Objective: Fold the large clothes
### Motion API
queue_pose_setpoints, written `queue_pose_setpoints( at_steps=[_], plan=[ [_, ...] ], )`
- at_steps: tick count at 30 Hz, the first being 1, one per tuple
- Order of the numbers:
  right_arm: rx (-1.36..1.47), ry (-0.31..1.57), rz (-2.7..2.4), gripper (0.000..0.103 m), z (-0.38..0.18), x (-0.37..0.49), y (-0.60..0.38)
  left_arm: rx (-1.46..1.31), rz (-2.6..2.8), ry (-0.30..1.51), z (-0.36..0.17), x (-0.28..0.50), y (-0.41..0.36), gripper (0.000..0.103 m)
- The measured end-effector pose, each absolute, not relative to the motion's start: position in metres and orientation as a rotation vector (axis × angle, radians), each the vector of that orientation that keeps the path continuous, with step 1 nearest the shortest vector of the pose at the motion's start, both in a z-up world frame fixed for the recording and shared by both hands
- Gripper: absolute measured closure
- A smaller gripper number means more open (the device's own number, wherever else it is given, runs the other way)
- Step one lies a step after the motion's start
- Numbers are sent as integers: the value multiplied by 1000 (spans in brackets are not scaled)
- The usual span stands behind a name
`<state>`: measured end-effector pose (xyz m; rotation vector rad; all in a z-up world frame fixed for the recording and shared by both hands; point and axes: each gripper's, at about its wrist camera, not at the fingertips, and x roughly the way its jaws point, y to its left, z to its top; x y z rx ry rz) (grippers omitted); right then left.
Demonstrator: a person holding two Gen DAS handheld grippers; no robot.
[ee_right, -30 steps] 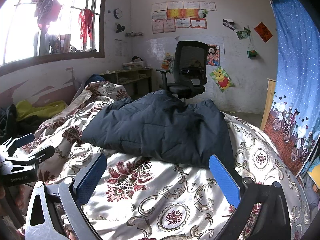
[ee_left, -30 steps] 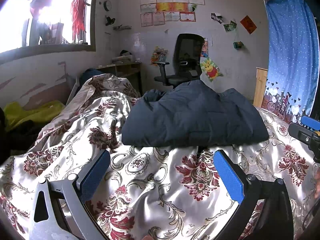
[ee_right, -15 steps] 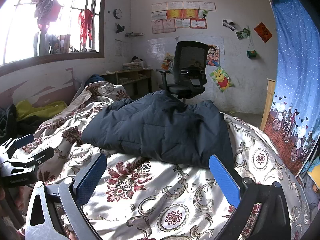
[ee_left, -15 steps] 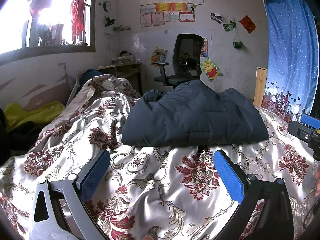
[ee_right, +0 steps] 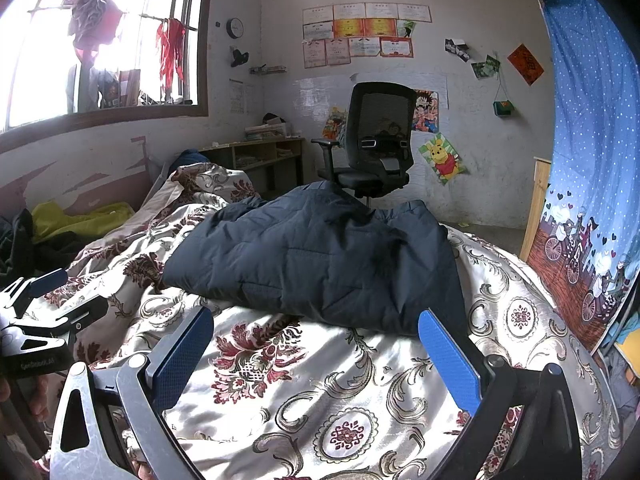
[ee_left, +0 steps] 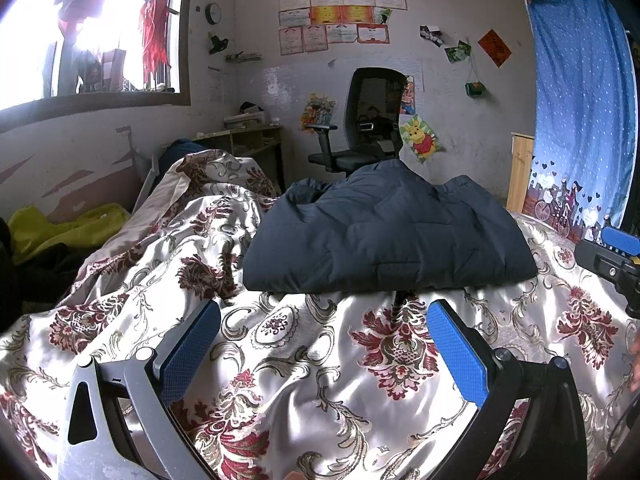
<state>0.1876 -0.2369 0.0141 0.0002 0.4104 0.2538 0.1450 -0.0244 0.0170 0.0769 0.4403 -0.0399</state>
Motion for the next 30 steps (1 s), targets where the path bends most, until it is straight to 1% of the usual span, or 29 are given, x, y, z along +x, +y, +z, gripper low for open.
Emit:
queue_pose_setpoints(
  at_steps=[30],
  plan=[
    [2, 409, 255, 0, 14, 188, -239, 78, -42, 443, 15, 143, -23, 2]
  ],
)
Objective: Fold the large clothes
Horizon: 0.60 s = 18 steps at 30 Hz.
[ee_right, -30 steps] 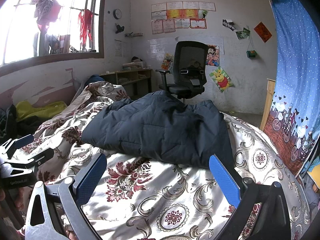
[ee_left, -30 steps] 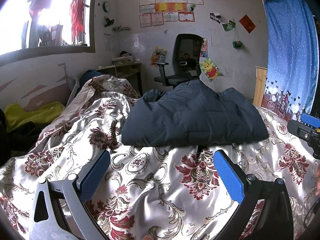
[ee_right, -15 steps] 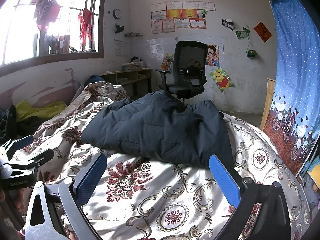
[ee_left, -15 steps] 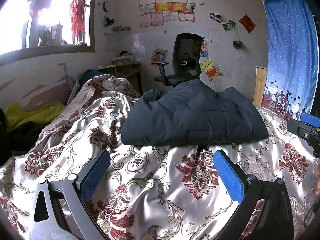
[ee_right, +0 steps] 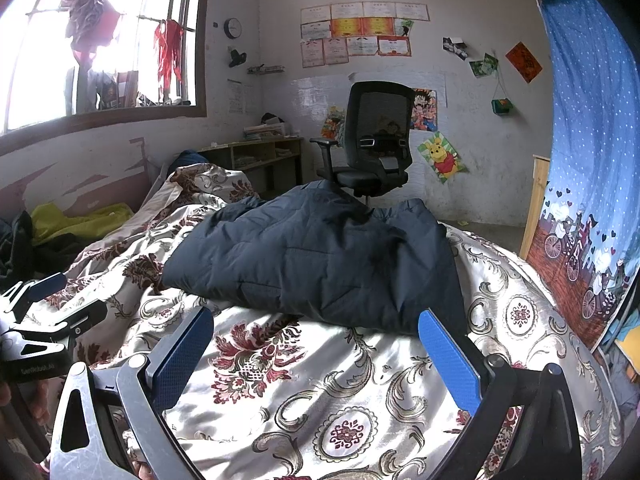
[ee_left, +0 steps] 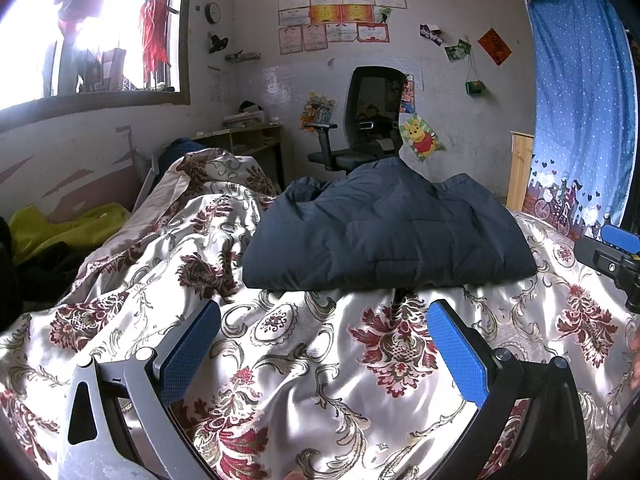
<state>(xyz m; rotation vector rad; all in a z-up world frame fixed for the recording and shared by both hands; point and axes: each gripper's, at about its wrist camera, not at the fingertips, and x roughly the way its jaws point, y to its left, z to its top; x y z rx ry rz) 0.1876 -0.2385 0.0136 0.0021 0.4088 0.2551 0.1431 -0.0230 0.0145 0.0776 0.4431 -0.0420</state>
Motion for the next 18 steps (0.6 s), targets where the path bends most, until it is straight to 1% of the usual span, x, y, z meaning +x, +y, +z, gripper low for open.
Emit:
queue_pose_setpoints(
  at_steps=[18],
  plan=[
    [1, 408, 256, 0, 13, 188, -240, 71, -44, 449, 12, 141, -21, 2]
  ],
)
